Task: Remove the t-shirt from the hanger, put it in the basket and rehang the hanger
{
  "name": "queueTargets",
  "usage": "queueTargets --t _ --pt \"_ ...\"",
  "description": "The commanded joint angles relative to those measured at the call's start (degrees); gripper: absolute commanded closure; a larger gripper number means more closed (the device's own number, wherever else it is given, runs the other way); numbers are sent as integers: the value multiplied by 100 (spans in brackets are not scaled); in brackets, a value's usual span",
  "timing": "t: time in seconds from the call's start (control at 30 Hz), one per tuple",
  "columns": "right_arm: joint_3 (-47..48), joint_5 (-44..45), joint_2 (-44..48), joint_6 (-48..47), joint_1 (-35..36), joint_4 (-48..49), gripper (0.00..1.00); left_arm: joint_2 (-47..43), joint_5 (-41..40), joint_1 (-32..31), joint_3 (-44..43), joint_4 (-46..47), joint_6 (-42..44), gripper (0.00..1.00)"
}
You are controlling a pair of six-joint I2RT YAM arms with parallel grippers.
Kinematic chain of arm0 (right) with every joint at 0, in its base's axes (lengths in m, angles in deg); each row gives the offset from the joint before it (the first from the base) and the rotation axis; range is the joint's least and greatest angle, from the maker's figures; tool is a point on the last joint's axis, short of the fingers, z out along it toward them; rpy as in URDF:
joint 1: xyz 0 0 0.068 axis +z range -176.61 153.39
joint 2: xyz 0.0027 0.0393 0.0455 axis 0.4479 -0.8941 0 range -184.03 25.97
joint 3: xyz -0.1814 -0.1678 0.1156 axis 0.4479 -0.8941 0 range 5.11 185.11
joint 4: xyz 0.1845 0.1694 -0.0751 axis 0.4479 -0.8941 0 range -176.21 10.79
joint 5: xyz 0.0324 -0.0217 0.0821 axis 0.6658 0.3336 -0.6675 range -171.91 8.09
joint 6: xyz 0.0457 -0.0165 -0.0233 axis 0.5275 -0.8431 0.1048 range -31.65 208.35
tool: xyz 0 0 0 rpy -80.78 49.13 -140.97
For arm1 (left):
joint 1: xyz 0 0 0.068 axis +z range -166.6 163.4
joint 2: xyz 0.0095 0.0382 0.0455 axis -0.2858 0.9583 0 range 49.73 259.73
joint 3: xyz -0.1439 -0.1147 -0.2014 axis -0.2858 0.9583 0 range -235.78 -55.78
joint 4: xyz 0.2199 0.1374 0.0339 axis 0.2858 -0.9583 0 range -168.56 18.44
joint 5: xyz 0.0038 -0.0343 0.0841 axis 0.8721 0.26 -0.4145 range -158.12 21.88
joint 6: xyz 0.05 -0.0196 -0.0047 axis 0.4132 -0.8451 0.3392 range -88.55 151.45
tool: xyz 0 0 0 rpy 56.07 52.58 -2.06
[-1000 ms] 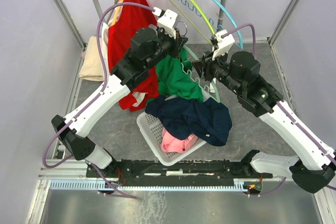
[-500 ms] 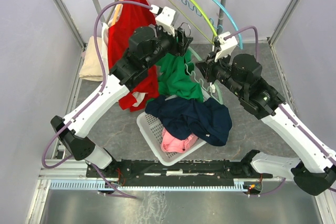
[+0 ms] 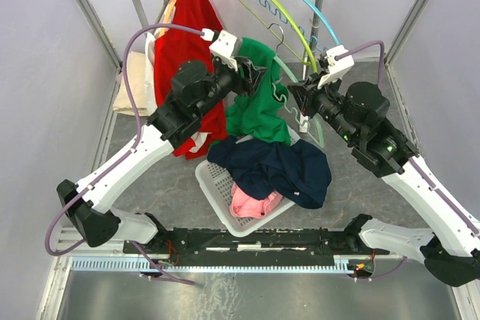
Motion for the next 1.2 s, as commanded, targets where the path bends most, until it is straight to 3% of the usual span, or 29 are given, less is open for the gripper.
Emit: queueTargets --t 0.0,0.3,0.6,0.8,0.93,1.17 --pt "208 -5 263 -100 -8 801 98 64 249 -24 135 549 64 36" --pt "181 -85 401 -93 -15 769 98 299 242 -23 121 602 96 46" --pt "85 -104 505 -41 -12 822 98 449 281 -23 -34 596 50 72" --pt "57 -101 528 -40 -10 813 98 450 157 -24 -55 552 50 97" --pt "42 -92 532 -39 -15 804 98 320 -102 -24 18 528 138 95" --pt "50 -130 543 -40 -14 787 99 51 -351 -24 277 735 204 65"
